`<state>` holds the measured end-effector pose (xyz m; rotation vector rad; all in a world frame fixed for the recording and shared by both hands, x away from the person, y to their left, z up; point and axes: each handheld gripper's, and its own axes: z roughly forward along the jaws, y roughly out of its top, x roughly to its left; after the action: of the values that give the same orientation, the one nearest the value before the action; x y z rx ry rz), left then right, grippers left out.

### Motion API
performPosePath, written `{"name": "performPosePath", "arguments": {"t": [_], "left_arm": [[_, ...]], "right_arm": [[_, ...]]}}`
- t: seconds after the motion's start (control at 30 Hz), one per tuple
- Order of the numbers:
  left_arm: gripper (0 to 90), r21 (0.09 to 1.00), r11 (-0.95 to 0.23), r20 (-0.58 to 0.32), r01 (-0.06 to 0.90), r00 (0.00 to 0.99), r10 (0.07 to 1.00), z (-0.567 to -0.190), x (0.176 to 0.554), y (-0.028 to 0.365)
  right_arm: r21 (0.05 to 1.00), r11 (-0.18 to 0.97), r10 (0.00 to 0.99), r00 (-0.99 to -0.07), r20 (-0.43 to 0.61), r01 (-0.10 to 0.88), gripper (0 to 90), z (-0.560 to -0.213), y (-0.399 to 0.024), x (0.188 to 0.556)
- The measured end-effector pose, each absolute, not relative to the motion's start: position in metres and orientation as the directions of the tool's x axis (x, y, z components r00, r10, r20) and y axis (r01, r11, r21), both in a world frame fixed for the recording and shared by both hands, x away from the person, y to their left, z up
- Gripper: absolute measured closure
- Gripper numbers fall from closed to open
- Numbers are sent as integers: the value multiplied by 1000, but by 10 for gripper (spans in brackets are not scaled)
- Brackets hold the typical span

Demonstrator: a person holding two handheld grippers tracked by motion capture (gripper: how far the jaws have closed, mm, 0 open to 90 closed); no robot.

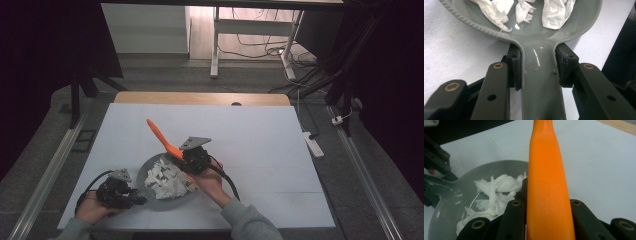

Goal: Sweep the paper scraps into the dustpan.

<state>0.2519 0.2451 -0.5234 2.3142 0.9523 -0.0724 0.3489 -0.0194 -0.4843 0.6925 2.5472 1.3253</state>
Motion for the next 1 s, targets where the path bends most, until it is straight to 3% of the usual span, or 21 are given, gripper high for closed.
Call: {"name": "performPosePath", "arguments": {"t": [0.43, 0.77, 1.0], "left_arm": [[610, 521, -548, -282, 654, 738, 613, -524, 250, 247], [610, 515, -564, -281, 646, 749, 600, -524, 242, 247], [611, 515, -557, -281, 651, 742, 608, -524, 242, 242]], "right_arm": [[814, 434, 577, -813, 78, 386, 771, -484, -51, 361], [768, 417, 643, -755, 130, 487, 771, -504, -88, 344], [736, 430, 644, -749, 155, 523, 771, -517, -83, 333]]}}
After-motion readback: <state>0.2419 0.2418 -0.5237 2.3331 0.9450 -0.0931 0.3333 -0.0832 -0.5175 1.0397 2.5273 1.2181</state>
